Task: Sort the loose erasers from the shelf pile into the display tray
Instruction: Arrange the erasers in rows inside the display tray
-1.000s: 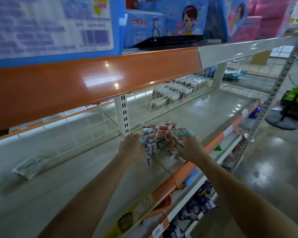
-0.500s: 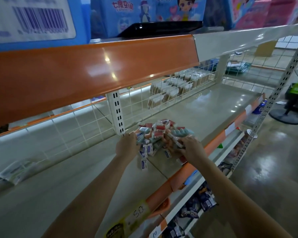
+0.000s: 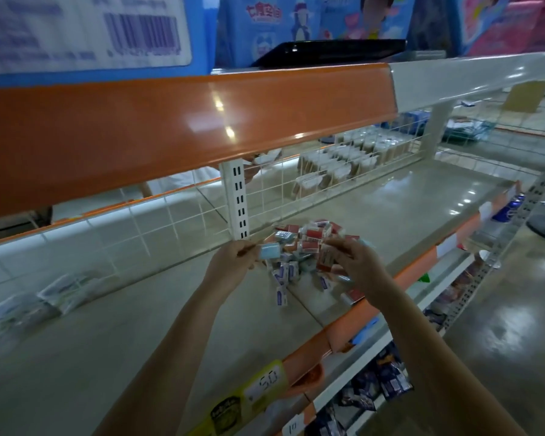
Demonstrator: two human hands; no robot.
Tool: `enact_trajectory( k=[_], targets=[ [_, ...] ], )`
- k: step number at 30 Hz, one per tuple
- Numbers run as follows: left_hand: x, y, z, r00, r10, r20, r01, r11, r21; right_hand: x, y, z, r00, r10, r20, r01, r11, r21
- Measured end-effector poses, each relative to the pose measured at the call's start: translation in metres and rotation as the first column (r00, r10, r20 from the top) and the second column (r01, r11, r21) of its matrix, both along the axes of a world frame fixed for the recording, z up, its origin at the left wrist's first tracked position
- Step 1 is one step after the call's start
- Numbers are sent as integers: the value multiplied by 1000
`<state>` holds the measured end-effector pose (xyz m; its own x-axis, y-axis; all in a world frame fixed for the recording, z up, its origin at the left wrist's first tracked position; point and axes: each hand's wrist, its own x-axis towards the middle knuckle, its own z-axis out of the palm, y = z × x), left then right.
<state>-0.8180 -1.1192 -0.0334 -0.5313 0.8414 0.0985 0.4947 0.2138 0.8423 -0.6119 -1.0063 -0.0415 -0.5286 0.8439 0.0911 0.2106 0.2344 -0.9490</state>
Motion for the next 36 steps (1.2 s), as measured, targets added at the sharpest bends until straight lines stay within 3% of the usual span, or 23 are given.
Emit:
enact_trajectory(
  k=[4,10,15,20,26,30,36],
  targets=[
    [-3,-40,7,972,24,234,-34,999,38,-24,-31,5,977,122,-174,-167,947,-274],
    [-15,-104,4,947,168,274,-176,984,2,-70,-78,4,916,308,-258,-389,838,-382],
    [-27,-163,2,909,302,287,-313,950,-5,-105,-121,9,831,509,-223,-555,778,-294],
    [-46,-232,5,878,438,193,-446,895,-7,-147,-168,11,750,660,-42,-660,743,-109],
    [-74,-331,9,825,555,103,-559,829,14,-197,-247,17,700,712,64,-714,696,70],
    [-101,-402,10,774,624,108,-630,776,28,-230,-306,21,643,746,174,-766,624,155],
    [-138,-499,8,744,662,92,-666,746,18,-283,-401,25,602,767,221,-796,554,246]
  ],
)
